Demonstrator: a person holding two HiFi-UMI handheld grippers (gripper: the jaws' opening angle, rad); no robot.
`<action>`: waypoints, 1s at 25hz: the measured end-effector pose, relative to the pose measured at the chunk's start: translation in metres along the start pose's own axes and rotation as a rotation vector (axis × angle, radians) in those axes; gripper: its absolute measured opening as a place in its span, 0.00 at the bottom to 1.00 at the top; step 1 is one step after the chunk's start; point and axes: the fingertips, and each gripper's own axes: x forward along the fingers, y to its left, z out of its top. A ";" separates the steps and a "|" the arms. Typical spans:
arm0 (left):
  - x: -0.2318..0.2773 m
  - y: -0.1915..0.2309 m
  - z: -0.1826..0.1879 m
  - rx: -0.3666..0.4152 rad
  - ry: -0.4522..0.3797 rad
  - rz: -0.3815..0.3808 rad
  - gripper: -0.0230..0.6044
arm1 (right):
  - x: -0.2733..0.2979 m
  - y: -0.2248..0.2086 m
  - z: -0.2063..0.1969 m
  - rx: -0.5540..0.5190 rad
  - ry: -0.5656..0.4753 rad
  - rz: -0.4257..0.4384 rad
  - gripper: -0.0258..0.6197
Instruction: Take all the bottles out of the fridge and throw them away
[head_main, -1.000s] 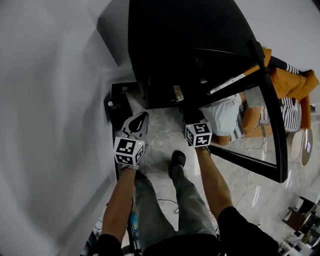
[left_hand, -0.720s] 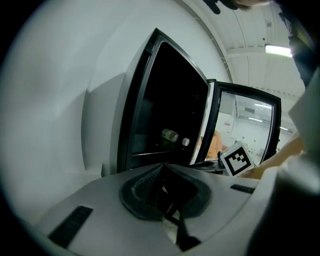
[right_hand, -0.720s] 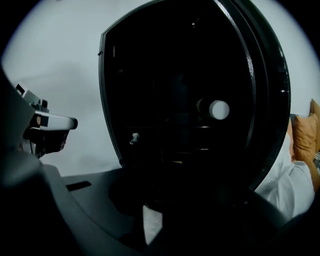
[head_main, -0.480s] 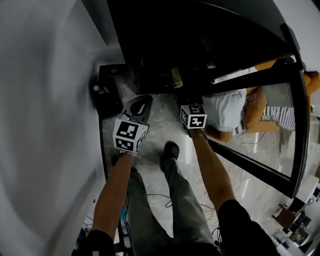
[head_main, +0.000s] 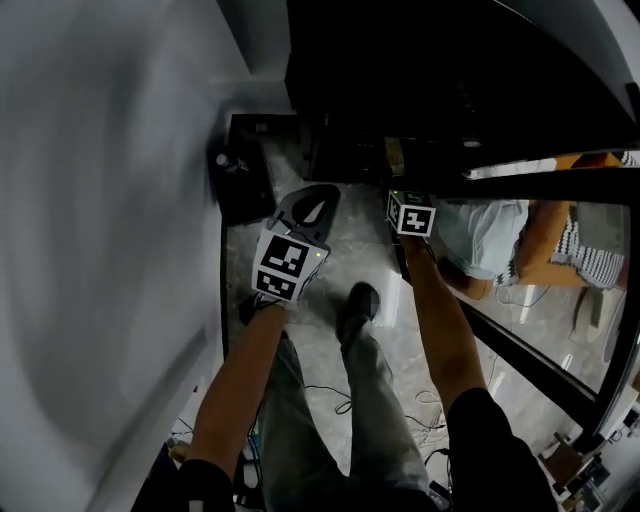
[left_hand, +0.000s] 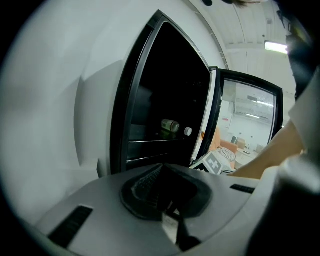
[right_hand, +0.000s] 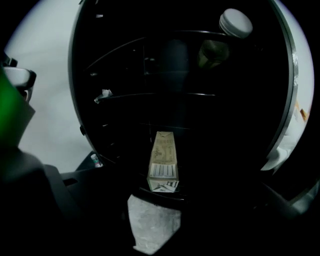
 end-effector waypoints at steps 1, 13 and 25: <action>-0.001 0.003 -0.001 0.004 0.002 0.004 0.05 | 0.004 -0.002 -0.001 0.011 0.004 -0.006 0.44; 0.004 0.027 -0.025 -0.045 0.039 0.060 0.05 | 0.010 0.004 -0.013 -0.006 0.045 0.027 0.36; -0.015 0.003 -0.012 -0.037 0.032 0.064 0.05 | -0.046 0.029 -0.005 0.007 0.000 0.093 0.36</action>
